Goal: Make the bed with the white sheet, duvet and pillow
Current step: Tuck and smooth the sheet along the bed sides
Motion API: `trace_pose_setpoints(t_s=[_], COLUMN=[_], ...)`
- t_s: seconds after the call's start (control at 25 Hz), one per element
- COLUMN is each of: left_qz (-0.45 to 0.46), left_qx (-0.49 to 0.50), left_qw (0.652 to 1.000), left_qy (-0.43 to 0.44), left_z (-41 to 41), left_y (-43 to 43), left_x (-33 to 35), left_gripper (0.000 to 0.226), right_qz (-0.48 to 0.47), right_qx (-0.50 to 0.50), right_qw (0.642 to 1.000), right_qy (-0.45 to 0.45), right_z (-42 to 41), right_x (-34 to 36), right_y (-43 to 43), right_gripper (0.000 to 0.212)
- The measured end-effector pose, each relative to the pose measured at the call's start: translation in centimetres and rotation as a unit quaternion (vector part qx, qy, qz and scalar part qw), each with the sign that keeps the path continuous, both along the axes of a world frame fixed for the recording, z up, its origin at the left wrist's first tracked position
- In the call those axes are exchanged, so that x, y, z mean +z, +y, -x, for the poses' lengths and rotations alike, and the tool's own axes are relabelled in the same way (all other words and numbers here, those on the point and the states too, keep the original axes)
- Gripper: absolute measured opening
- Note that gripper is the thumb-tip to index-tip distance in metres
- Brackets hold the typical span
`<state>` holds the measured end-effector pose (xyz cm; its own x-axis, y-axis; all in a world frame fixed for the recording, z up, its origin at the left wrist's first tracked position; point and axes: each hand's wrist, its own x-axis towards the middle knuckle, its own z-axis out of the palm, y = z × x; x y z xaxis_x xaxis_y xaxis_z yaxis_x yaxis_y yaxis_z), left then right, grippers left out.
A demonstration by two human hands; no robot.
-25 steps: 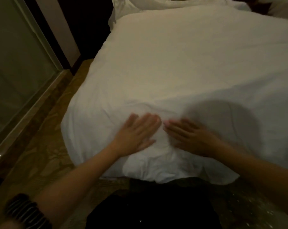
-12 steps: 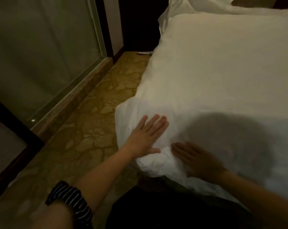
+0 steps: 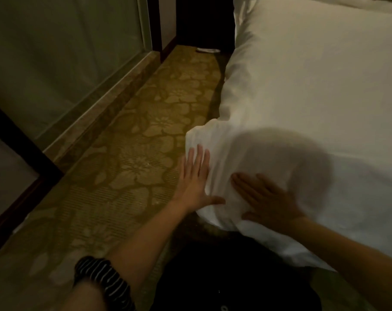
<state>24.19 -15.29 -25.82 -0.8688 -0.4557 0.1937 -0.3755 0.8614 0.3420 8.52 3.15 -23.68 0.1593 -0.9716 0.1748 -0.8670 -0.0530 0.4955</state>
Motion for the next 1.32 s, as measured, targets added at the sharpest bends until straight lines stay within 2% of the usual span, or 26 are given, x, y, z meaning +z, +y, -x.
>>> trace_pose_setpoints(t_s=[0.16, 0.28, 0.36, 0.44, 0.56, 0.68, 0.8, 0.84, 0.92, 1.0, 1.04, 1.12, 1.2, 1.24, 1.32], left_qz=[-0.115, -0.231, -0.241, -0.240, -0.201, -0.064, 0.052, 0.047, -0.035, -0.103, -0.085, 0.015, 0.113, 0.137, 0.122], left_qx=[0.055, 0.039, 0.040, 0.038, -0.011, -0.023, -0.009, 0.000, 0.050, 0.121, 0.145, 0.179, 0.157, 0.130, 0.113], left_qw=[0.991, 0.972, 0.970, 0.969, 0.976, 0.992, 0.985, 0.989, 0.998, 0.987, 0.986, 0.981, 0.972, 0.974, 0.984], left_qy=[-0.036, -0.001, 0.013, 0.052, 0.085, 0.109, 0.163, 0.142, 0.031, -0.012, 0.001, 0.074, 0.132, 0.124, 0.069], left_z=[-1.9, -2.6, -3.0, -3.6, -5.2, -8.8, -12.4, -12.5, -11.1, -9.0, -8.4, -8.3, -8.8, -9.0, -8.5], left_y=[0.0, 0.1, 0.7, 0.8, 1.6, 0.7, -2.4, -3.1, -2.4, 0.1, 1.4, 3.8, 6.0, 6.9, 8.1], left_x=[-2.1, -2.9, -2.8, -2.5, -1.7, -1.3, -0.8, -0.4, -0.5, -1.4, -1.9, -3.3, -5.3, -6.2, -7.4], left_gripper=[0.142, 0.139, 0.124, 0.099, 0.069, 0.059, 0.053, 0.051, 0.048, 0.053, 0.058, 0.061, 0.050, 0.047, 0.055], right_qz=[0.018, 0.025, 0.027, 0.021, 0.011, 0.035, 0.059, 0.057, 0.037, 0.028, 0.033, 0.041, 0.043, 0.048, 0.073], right_qx=[0.002, -0.003, -0.010, -0.013, -0.019, -0.008, -0.004, 0.000, 0.004, -0.018, -0.028, -0.028, -0.027, -0.028, -0.034], right_qw=[0.999, 0.998, 0.998, 0.998, 0.997, 0.995, 0.994, 0.994, 0.996, 0.996, 0.996, 0.995, 0.997, 0.997, 0.995], right_qy=[-0.045, -0.053, -0.052, -0.058, -0.073, -0.088, -0.092, -0.089, -0.082, -0.081, -0.082, -0.081, -0.065, -0.057, -0.055], right_z=[-1.4, -1.8, -1.9, -2.1, -2.8, -4.3, -6.8, -7.4, -7.7, -7.0, -6.3, -5.2, -4.8, -4.8, -4.8], right_x=[-1.0, -1.0, -0.9, -0.6, -0.6, -0.4, -0.1, -0.4, -1.4, -2.0, -2.1, -2.3, -2.8, -3.2, -4.0], right_y=[0.2, 0.3, 0.3, 0.4, 0.9, 1.1, 0.5, 0.1, 0.0, 0.6, 0.8, 1.4, 2.1, 2.3, 2.4], right_gripper=[0.079, 0.077, 0.078, 0.080, 0.079, 0.083, 0.085, 0.086, 0.087, 0.084, 0.082, 0.077, 0.077, 0.077, 0.075])
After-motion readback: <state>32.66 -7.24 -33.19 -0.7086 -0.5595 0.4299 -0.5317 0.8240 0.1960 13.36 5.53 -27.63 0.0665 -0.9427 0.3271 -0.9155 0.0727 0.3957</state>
